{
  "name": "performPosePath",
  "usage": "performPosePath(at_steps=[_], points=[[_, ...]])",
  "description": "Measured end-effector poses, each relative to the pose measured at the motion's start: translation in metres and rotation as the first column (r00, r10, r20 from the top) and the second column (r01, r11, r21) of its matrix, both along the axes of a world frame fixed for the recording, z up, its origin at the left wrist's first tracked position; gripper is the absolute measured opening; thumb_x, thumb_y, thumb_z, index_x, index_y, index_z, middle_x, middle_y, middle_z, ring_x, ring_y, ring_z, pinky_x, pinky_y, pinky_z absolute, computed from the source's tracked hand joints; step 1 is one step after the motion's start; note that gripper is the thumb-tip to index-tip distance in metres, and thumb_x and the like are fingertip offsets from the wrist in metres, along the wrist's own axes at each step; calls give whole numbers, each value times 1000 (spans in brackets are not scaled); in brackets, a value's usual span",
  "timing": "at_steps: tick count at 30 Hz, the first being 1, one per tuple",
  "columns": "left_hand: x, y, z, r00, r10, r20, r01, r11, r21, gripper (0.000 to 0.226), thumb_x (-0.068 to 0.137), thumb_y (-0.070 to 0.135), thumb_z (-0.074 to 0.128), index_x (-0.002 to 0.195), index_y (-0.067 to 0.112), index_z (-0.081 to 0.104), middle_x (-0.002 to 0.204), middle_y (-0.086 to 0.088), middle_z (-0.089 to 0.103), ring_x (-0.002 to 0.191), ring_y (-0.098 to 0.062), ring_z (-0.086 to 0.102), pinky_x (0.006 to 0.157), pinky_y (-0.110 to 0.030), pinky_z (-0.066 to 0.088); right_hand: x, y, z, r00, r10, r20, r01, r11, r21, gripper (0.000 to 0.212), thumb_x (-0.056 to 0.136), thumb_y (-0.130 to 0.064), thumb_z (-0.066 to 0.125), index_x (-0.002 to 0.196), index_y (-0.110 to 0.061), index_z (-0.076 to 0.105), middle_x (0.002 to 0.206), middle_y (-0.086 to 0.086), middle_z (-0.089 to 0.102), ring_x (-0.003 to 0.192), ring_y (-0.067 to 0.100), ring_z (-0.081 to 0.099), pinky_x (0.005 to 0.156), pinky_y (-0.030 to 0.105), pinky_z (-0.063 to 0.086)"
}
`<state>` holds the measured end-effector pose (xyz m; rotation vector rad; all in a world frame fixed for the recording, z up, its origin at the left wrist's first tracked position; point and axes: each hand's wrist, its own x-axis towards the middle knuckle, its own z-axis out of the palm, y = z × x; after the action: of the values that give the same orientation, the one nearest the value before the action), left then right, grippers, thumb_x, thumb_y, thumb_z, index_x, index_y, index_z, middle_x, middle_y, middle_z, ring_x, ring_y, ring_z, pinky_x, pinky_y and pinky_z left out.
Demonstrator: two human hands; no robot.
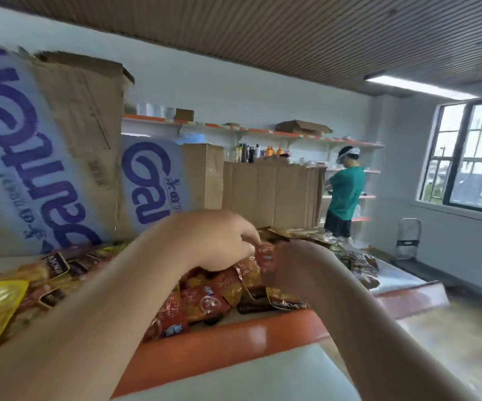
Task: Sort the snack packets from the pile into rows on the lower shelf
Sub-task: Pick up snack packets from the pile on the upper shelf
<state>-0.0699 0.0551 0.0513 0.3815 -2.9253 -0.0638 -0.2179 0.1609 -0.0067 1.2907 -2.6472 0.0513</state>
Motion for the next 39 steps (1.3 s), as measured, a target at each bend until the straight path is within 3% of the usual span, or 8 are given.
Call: performPosePath(at_steps=[2,6,9,16,22,26,30,39], points=[[-29,-1,-7,989,97,112,-92,994,-52,38,108,39,46,145,42,54,151,11,52,128,-16,53,98,-29,42,-7,-5,0,990,140,27,-140,990,21,37,94,-48,60,121,-23,64,108,2,69,99,28,67,85,42,57],[-75,-1,-24,933,209,293,-185,977,-109,39,109,26,44,147,25,55,141,4,61,122,-18,59,84,-19,41,-23,-1,20,917,354,181,-368,928,50,31,87,-33,70,117,-27,66,104,-2,70,92,20,67,78,32,55],[-81,-3,-30,950,238,203,-228,971,-68,32,106,29,49,133,30,64,130,3,67,107,-18,63,90,-32,52,-39,15,40,855,400,330,-403,913,-63,23,76,-38,82,82,-30,60,78,-9,62,70,10,57,57,28,40],[-63,-12,-44,948,316,35,-318,938,135,65,79,76,67,138,54,50,146,20,54,113,1,51,76,-17,37,-91,29,76,796,492,352,-493,865,-96,28,72,-52,82,89,-43,61,97,-16,71,74,0,63,62,26,42],[-61,-8,-39,961,268,64,-274,953,129,47,71,59,80,111,44,62,110,21,65,97,-2,63,85,-35,58,-100,6,47,785,527,326,-510,848,-143,35,74,-41,86,94,-30,59,99,-10,65,87,13,63,75,38,55],[-55,-9,-37,936,348,51,-351,933,81,84,60,77,76,136,55,48,129,28,52,112,-3,56,92,-32,54,-99,4,37,838,477,264,-475,877,-76,38,75,-49,84,96,-34,57,93,-15,57,83,6,55,62,27,41],[-55,-7,-38,915,394,84,-401,911,95,77,62,80,76,131,57,48,115,28,55,98,2,56,78,-24,52,-104,5,35,858,440,266,-450,893,-26,41,76,-52,83,104,-32,60,112,-12,60,99,12,58,79,29,50],[-54,-8,-43,944,327,-30,-320,937,141,76,66,66,77,127,75,32,94,34,56,87,14,56,57,-9,41,-111,4,33,851,488,192,-412,849,-332,34,75,-52,84,96,-40,60,95,-23,55,86,-3,54,64,22,43]])
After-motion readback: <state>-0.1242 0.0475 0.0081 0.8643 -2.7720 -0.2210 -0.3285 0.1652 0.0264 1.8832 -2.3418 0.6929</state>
